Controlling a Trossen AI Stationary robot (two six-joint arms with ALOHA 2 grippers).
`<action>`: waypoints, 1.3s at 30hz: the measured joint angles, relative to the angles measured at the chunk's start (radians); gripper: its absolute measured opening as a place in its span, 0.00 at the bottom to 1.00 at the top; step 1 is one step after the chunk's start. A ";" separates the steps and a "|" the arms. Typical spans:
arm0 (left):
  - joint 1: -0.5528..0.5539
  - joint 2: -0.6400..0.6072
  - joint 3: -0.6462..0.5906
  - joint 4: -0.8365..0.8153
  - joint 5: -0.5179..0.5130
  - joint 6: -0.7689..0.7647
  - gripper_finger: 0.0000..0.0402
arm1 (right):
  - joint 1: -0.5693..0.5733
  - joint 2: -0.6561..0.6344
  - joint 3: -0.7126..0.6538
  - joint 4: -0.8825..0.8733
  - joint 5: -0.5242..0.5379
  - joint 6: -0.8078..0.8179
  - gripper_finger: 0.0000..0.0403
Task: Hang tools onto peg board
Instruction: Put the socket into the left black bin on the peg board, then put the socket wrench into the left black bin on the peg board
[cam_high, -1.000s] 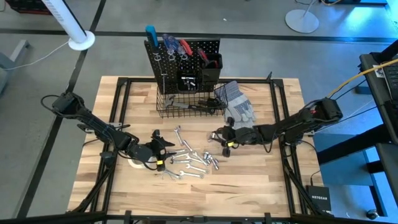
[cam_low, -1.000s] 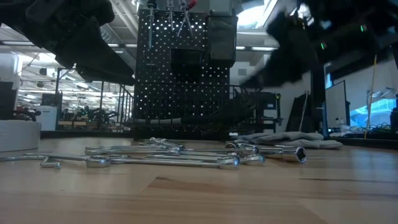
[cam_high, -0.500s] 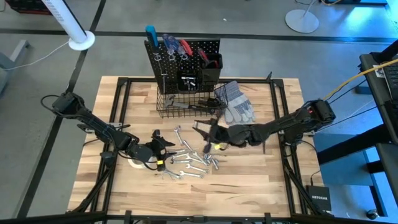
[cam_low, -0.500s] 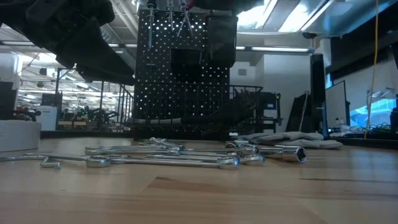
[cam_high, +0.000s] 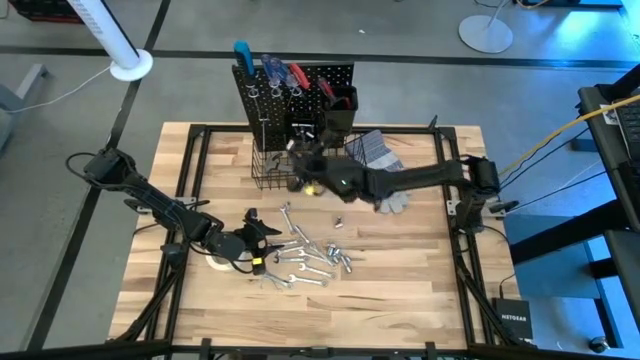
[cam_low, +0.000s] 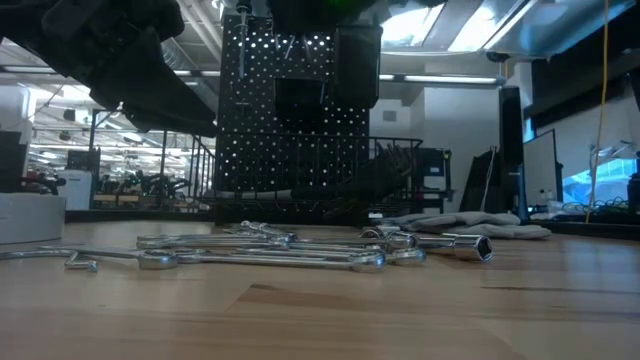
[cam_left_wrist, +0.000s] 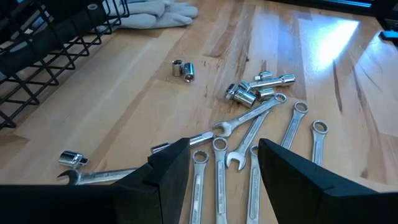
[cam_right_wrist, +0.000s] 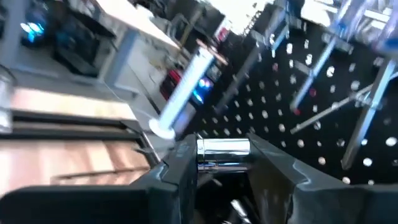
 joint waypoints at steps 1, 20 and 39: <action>0.000 0.000 0.000 0.000 0.000 0.000 0.45 | -0.016 0.009 0.008 -0.016 0.001 0.003 0.31; 0.000 0.000 0.000 0.003 0.000 0.000 0.45 | -0.087 0.037 0.015 -0.075 0.075 0.048 0.55; -0.002 0.000 0.000 -0.002 0.025 -0.034 0.45 | 0.349 -0.206 0.016 -0.942 0.074 0.352 0.59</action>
